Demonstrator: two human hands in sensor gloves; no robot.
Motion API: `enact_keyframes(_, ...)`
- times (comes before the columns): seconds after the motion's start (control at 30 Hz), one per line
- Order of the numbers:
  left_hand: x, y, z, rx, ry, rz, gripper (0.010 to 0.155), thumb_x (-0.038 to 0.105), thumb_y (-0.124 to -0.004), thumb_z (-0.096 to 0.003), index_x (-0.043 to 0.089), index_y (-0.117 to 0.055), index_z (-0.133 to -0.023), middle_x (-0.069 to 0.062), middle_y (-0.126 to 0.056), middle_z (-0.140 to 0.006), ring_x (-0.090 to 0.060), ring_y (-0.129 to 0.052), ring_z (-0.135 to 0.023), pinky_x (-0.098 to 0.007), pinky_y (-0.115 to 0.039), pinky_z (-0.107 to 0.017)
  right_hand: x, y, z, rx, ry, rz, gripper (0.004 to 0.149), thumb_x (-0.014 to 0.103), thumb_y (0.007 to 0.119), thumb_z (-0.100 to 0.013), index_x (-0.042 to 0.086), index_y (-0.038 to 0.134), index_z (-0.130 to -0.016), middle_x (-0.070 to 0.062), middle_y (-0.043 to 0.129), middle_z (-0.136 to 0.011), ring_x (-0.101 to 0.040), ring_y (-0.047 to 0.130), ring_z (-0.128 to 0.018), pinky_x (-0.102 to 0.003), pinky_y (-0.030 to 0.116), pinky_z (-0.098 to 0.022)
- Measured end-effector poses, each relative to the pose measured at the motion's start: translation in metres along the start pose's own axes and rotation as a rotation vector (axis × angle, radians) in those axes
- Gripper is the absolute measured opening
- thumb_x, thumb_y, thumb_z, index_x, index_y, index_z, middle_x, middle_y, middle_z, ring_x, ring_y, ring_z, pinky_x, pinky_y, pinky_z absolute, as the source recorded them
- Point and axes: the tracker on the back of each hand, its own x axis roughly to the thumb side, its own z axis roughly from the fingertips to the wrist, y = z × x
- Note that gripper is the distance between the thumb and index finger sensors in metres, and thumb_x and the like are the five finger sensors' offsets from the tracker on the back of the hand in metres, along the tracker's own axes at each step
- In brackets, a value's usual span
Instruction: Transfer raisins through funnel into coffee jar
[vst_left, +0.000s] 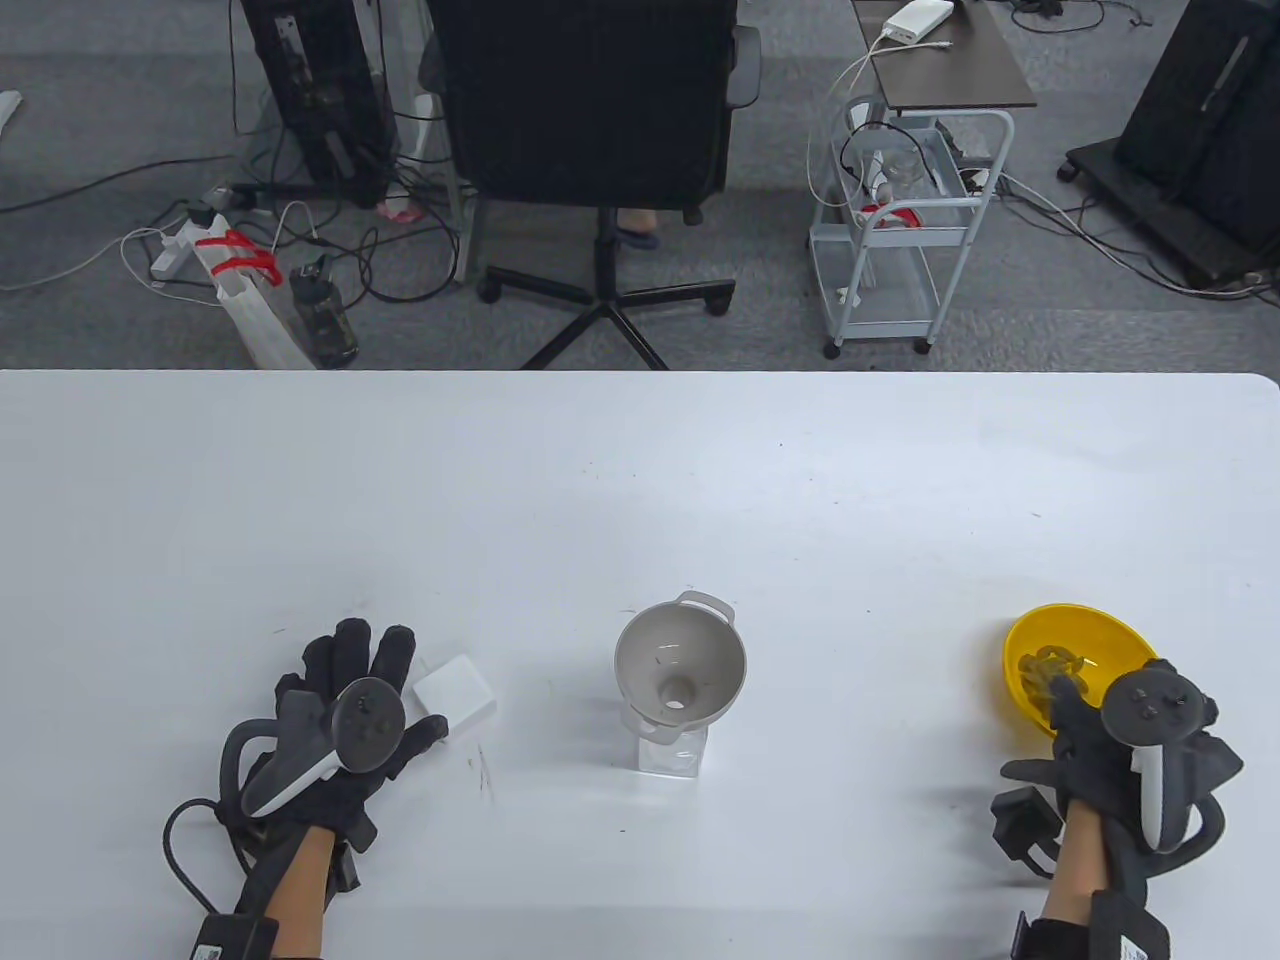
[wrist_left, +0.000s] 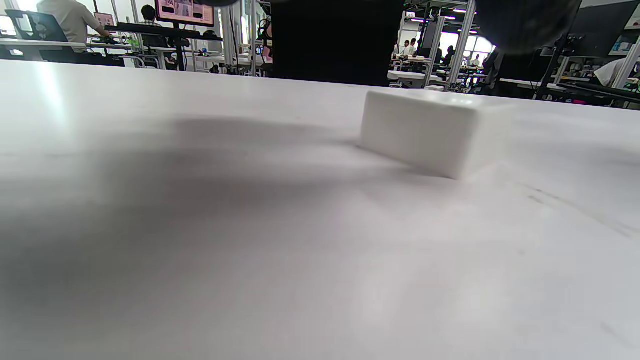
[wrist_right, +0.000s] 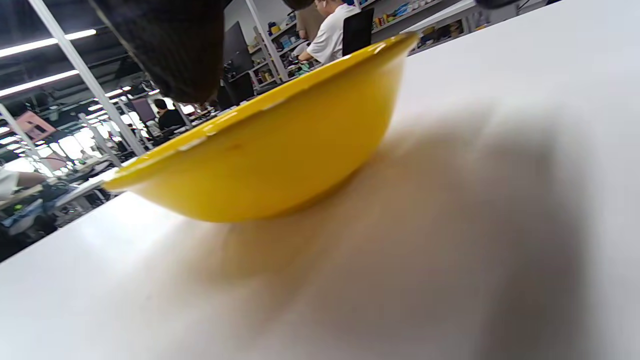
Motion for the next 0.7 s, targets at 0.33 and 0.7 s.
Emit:
enact_keyframes(0.33,0.0,-0.001,0.0,-0.012,0.007,-0.006,0.088,0.069,-0.061,-0.0581,0.028,-0.017,-0.123,-0.023,-0.02,-0.132,-0.055,-0.03,-0.117,-0.073,-0.036,-0.075,-0.013,0.014,-0.009,0.069,0.093,-0.03,0.084,0.044,0.077,-0.063,0.003,0.026,-0.115,-0.038,0.023,-0.113,-0.057,0.056,-0.098,-0.06,0.063,-0.069)
enact_keyframes(0.7,0.001,-0.001,0.0,-0.014,0.004,-0.005,0.088,0.069,-0.061,-0.0581,0.028,-0.017,-0.123,-0.023,-0.021,-0.132,-0.055,-0.031,-0.117,-0.073,-0.036,-0.076,-0.013,0.015,-0.012,0.006,0.126,-0.06,0.062,0.024,0.079,-0.063,0.008,0.044,-0.112,-0.034,0.043,-0.11,-0.033,0.086,-0.076,-0.036,0.081,-0.057)
